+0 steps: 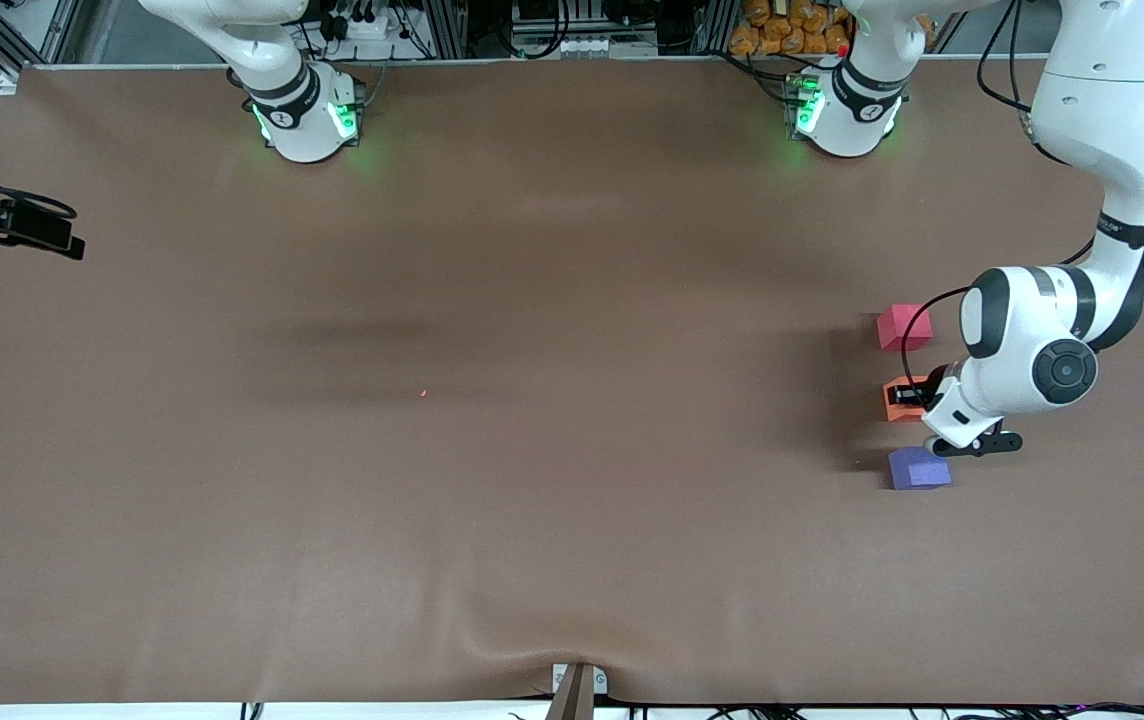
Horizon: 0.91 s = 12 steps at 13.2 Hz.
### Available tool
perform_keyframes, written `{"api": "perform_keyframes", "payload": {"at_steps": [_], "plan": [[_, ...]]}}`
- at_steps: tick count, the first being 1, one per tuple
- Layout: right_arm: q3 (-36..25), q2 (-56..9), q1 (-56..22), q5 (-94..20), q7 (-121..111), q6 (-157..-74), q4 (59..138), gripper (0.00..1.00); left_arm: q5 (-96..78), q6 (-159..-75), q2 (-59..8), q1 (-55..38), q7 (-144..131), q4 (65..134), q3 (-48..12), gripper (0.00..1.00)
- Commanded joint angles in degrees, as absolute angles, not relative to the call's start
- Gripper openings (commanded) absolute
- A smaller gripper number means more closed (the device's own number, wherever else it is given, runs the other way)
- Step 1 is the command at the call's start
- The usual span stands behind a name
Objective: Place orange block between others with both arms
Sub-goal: 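Open the left gripper and lift it away from the cubes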
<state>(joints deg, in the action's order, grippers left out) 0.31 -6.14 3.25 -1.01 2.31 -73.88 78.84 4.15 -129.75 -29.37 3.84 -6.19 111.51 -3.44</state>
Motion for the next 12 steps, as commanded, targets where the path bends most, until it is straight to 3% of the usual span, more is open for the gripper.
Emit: {"api": "perform_keyframes", "payload": {"at_steps": [1,8,12], "plan": [[0.97,-5.27,3.96,-1.58,3.16,-73.21,78.84,1.0,5.27,-130.25,-28.66,3.43,-6.15,111.18,-3.69,1.0],[0.97,-5.27,3.87,-1.58,3.25,-73.21,78.84,1.0,5.36,-126.93,-13.65,3.69,-6.85,111.01,-8.17,1.0],[0.97,-5.27,3.96,-1.58,3.25,-73.21,78.84,1.0,4.84,-105.45,-8.0,3.78,-6.15,101.11,-10.01,1.0]]}}
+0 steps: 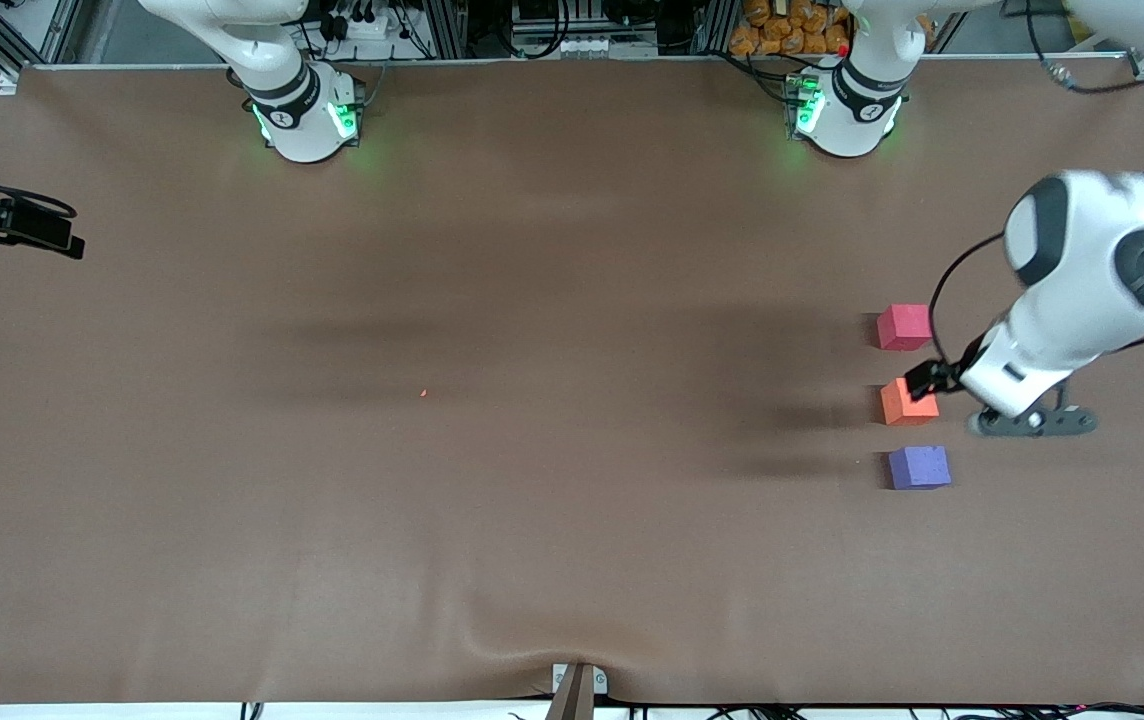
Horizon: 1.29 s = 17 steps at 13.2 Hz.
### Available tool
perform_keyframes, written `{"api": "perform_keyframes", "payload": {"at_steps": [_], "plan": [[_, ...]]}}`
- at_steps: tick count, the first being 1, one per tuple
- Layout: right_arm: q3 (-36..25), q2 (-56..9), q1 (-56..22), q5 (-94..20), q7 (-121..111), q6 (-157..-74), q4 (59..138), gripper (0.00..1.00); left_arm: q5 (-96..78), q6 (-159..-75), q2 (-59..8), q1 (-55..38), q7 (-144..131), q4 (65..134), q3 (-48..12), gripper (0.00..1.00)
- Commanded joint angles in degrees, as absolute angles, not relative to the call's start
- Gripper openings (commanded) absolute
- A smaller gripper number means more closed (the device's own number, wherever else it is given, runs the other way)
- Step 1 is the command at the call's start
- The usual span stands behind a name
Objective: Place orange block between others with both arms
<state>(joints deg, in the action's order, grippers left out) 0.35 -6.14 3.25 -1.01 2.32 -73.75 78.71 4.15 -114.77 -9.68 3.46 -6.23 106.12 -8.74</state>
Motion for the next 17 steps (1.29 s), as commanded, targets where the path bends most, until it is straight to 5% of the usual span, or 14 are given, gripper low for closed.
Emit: {"api": "perform_keyframes", "payload": {"at_steps": [1,6,17], "plan": [[0.97,-5.27,3.87,-1.58,3.25,-73.21,78.84,1.0,4.66,-98.77,-7.74,3.78,-6.41,96.9,-10.98,1.0],[0.88,-5.27,3.96,-1.49,3.25,-73.21,78.75,1.0,1.24,-84.29,-7.65,3.78,-7.12,83.42,-14.76,1.0],[0.79,-5.27,3.87,-1.06,2.64,-73.13,78.75,1.0,0.18,-81.74,-5.01,3.52,-7.73,81.74,-14.94,1.0]]}}
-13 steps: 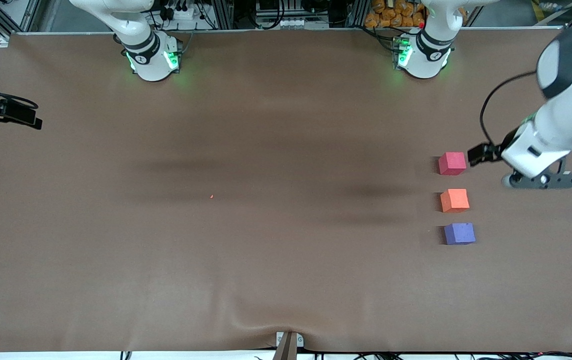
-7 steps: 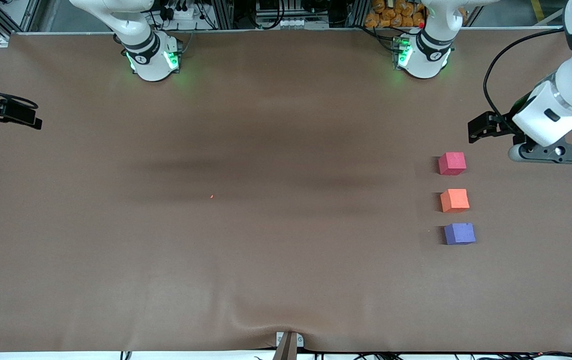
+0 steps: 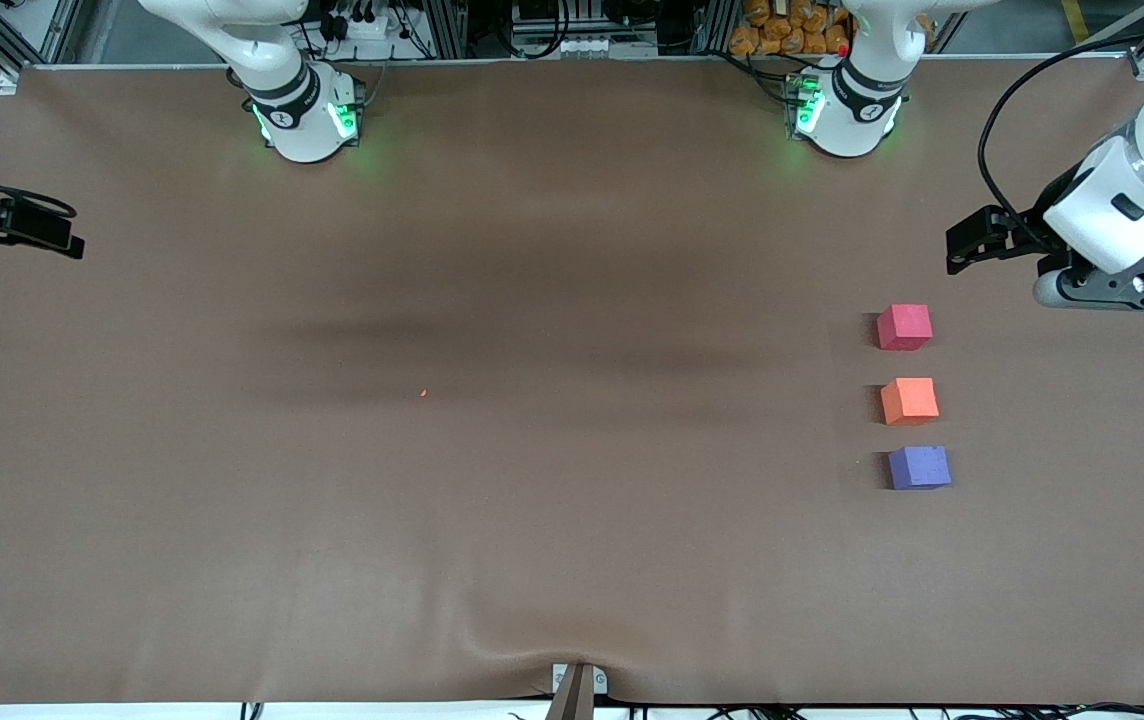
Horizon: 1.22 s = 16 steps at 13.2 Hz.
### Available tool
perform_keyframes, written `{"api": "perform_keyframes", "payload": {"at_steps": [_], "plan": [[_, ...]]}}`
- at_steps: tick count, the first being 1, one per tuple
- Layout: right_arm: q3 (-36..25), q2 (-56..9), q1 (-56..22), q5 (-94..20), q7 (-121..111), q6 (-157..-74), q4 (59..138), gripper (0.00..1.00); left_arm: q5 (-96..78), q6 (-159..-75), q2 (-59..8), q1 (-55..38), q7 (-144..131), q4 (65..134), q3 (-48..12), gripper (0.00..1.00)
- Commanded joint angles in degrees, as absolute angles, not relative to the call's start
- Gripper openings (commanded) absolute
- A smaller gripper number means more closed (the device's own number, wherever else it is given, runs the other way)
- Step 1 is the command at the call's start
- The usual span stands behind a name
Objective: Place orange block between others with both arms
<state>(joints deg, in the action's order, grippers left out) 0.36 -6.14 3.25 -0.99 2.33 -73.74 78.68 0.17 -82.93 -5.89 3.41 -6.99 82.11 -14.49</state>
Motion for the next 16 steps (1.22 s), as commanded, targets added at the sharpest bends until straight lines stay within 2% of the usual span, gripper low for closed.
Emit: {"api": "perform_keyframes", "payload": {"at_steps": [1,5,10,16], "plan": [[0.79,-5.19,3.95,-0.71,2.64,-73.13,78.75,1.0,0.18,-81.74,-4.92,3.6,-8.0,81.74,-14.94,1.0],[0.97,-5.01,3.87,1.05,2.46,-73.04,78.75,1.0,2.11,-81.74,-4.04,3.69,-12.66,81.83,-15.47,1.0],[0.97,-5.01,3.87,0.97,2.46,-73.04,78.75,1.0,2.11,-81.74,-4.22,4.22,-0.54,81.74,-14.5,1.0],[1.14,-5.01,3.87,0.97,2.46,-73.13,78.75,1.0,2.11,-81.74,-4.31,4.04,-0.61,81.74,-14.5,1.0]]}}
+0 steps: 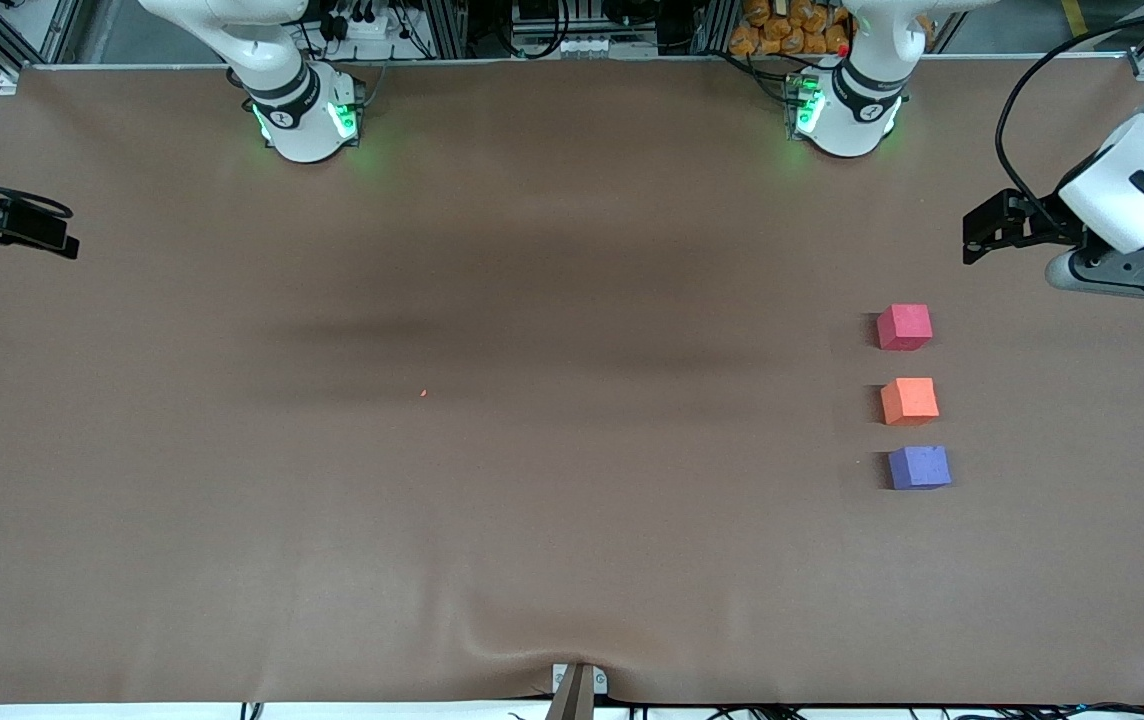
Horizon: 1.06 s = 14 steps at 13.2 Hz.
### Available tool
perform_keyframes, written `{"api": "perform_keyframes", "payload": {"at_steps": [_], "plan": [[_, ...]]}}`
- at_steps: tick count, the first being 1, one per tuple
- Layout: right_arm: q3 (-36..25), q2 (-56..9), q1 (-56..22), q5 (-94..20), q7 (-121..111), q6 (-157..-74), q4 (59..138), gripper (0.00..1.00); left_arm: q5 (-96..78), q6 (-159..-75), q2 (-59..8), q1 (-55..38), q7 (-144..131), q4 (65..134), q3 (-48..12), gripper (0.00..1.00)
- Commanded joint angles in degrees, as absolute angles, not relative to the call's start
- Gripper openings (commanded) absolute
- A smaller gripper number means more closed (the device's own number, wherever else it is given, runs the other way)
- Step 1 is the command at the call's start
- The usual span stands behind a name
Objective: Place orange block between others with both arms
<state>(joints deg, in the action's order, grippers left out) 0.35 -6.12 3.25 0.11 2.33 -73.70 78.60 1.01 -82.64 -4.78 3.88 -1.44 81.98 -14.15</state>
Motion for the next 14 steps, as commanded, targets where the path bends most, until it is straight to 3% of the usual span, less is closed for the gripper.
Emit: {"api": "perform_keyframes", "payload": {"at_steps": [1,14], "plan": [[1.14,-5.01,3.78,1.05,2.46,-73.13,78.75,1.0,2.11,-81.83,-4.31,4.04,-0.7,81.74,-14.5,1.0],[1.05,-5.01,3.87,0.97,2.46,-73.13,78.75,1.0,2.11,-81.74,-3.87,4.04,-1.32,82.09,-14.5,1.0]]}}
